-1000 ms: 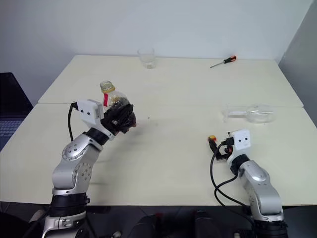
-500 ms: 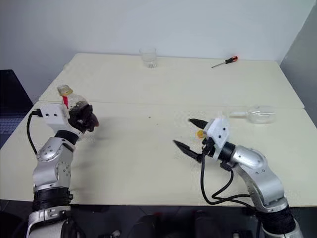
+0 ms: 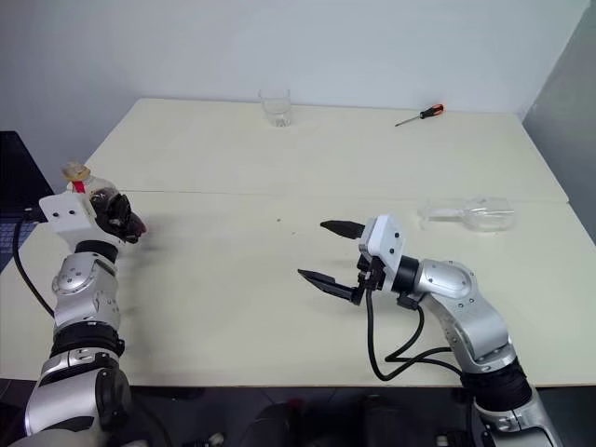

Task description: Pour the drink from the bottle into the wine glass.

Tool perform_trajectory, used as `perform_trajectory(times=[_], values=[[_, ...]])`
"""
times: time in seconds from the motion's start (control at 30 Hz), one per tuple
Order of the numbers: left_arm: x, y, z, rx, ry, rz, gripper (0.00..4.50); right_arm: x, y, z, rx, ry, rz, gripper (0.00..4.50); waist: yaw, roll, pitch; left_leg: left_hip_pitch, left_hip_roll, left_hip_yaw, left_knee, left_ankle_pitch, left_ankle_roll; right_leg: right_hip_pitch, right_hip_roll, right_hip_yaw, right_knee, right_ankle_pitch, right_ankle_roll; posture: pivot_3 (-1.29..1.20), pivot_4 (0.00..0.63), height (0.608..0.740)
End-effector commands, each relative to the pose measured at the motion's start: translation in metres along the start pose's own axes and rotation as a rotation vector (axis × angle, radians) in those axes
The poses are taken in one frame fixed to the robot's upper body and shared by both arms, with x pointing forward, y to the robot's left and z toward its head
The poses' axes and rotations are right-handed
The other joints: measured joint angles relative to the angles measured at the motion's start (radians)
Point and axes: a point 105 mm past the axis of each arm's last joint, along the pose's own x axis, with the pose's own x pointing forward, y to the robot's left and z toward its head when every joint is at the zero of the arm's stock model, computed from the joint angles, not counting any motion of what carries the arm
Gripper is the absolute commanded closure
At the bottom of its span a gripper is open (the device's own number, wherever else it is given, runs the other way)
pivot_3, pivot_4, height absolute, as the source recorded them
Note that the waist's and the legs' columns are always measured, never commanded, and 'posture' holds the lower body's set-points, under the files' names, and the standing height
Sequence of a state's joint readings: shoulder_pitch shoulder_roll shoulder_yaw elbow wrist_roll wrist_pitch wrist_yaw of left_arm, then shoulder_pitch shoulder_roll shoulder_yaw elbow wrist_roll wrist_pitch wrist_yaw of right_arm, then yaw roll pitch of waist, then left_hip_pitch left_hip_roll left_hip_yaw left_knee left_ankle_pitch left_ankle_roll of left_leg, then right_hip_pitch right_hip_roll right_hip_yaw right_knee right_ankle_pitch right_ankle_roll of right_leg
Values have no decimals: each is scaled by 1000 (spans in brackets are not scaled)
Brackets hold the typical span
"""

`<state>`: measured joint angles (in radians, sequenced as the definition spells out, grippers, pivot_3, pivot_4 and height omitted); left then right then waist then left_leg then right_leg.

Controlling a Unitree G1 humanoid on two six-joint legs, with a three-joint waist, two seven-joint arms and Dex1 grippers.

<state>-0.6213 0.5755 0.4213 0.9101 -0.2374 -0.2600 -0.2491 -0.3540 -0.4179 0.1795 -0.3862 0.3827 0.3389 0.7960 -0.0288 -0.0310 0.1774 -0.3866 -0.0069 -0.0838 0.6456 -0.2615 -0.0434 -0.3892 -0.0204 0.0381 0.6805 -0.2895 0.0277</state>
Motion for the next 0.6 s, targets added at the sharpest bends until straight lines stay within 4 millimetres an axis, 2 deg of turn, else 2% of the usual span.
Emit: perform_trajectory(times=[0.03, 0.27, 0.37, 0.57, 0.6], values=[[6, 14, 24, 25, -92, 48, 2685, 3, -3, 10, -25, -31, -18, 28, 0, 0, 0, 0, 0, 0, 0, 0, 0, 0, 0, 0, 0, 0, 0, 0, 150, 740], [11, 9, 21, 7, -83, 42, 2685, 4, -6, 13, -18, -34, -47, 28, 0, -1, 0, 0, 0, 0, 0, 0, 0, 0, 0, -1, 1, 0, 0, 0, 150, 740], [12, 4, 19, 3, -76, 20, 2002, 3, -9, 13, -20, -33, -60, 0, 0, -1, 0, 0, 0, 0, 0, 0, 0, 0, 0, 0, 1, 0, 0, 0, 150, 740], [12, -3, 12, 0, -54, -3, 48, 3, -14, 12, -18, -28, -84, 0, -1, -1, 0, 0, 0, 0, 0, 0, 0, 0, 0, -1, 1, 0, 0, 0, 150, 740], [12, -3, 11, 0, -54, -5, 16, 4, -15, 12, -18, -28, -85, 0, -1, -1, 0, 0, 0, 0, 0, 0, 0, 0, 0, -1, 1, 0, 0, 0, 150, 740]])
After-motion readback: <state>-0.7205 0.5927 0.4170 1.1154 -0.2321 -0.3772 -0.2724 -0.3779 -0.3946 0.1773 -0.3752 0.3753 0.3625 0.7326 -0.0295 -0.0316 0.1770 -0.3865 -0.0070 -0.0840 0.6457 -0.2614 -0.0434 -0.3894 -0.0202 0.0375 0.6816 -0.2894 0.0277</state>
